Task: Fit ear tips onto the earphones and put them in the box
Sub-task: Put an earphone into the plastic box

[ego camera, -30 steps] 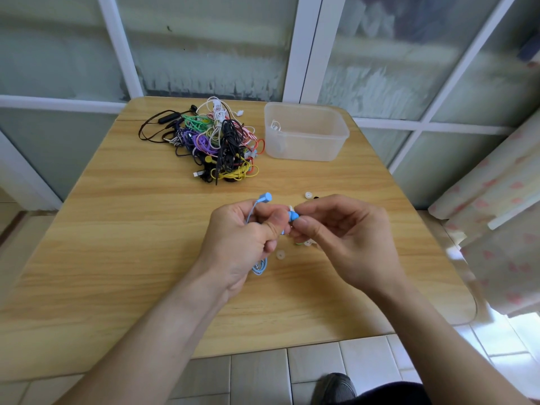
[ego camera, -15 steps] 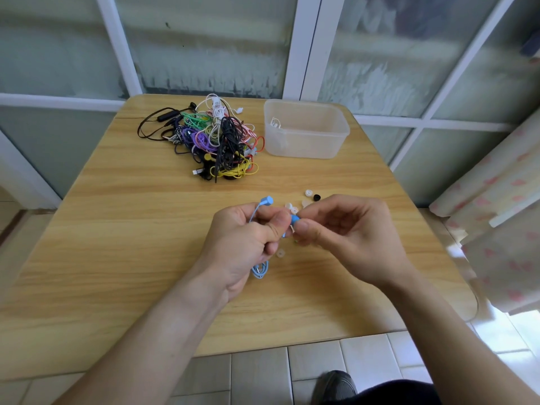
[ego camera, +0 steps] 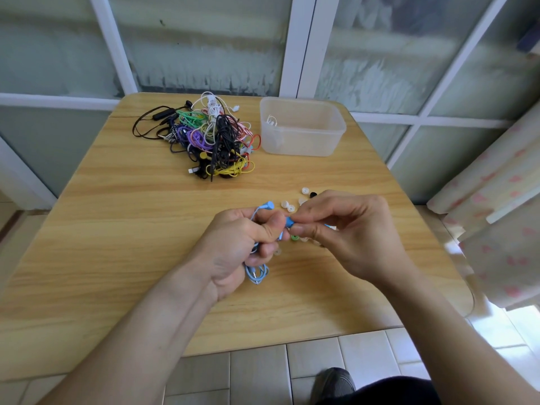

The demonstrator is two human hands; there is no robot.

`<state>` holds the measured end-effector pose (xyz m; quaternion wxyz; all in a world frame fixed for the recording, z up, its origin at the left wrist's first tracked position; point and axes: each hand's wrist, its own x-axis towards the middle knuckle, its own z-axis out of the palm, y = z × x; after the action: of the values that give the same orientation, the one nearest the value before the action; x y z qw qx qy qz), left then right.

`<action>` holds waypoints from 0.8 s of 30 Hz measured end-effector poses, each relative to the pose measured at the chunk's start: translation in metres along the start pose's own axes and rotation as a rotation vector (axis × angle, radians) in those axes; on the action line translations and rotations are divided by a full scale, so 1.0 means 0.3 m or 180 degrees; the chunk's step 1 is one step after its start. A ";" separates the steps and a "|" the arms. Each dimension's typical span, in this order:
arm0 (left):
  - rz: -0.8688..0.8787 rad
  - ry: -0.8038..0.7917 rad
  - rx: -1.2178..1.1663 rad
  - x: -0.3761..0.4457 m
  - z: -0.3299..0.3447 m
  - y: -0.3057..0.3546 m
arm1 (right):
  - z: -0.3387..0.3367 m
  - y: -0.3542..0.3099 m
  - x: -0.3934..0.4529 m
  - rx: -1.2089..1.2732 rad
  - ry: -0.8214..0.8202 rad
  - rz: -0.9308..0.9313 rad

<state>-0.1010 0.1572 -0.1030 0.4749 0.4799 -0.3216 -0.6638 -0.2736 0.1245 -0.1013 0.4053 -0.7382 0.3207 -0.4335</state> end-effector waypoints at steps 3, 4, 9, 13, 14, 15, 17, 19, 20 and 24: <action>-0.0122 -0.0041 -0.0145 -0.003 0.001 0.001 | 0.006 -0.002 0.002 -0.0195 -0.0023 -0.0186; -0.0064 0.0030 -0.0126 -0.003 0.003 -0.002 | 0.010 -0.003 0.002 -0.0147 0.0006 -0.0089; 0.1062 0.0557 0.0558 0.001 0.015 -0.025 | 0.050 -0.019 -0.005 0.0927 0.0390 0.0994; 0.2067 0.0662 0.1186 0.004 0.023 -0.016 | 0.089 -0.045 0.002 0.2435 0.0309 0.1899; 0.2219 0.0711 0.1294 0.003 0.023 -0.018 | 0.093 -0.051 0.002 0.2672 0.0277 0.2110; 0.2330 0.0750 0.1358 0.003 0.022 -0.021 | 0.095 -0.060 0.001 0.2871 0.0279 0.2275; 0.2441 0.0758 0.1375 0.002 0.019 -0.024 | 0.094 -0.065 -0.006 0.2991 0.0322 0.2344; 0.2432 0.0696 0.1366 0.002 0.015 -0.018 | 0.089 -0.060 -0.014 0.2681 0.0319 0.2101; 0.2368 0.0660 0.1325 0.003 0.014 -0.015 | 0.084 -0.054 -0.016 0.2474 0.0325 0.1931; 0.1891 0.0560 0.1022 0.005 0.012 -0.016 | 0.061 -0.034 -0.016 0.1728 0.0393 0.1295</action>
<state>-0.1062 0.1572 -0.1067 0.5918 0.4893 -0.5054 -0.3936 -0.2580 0.1389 -0.0996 0.6449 -0.4967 0.3583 -0.4572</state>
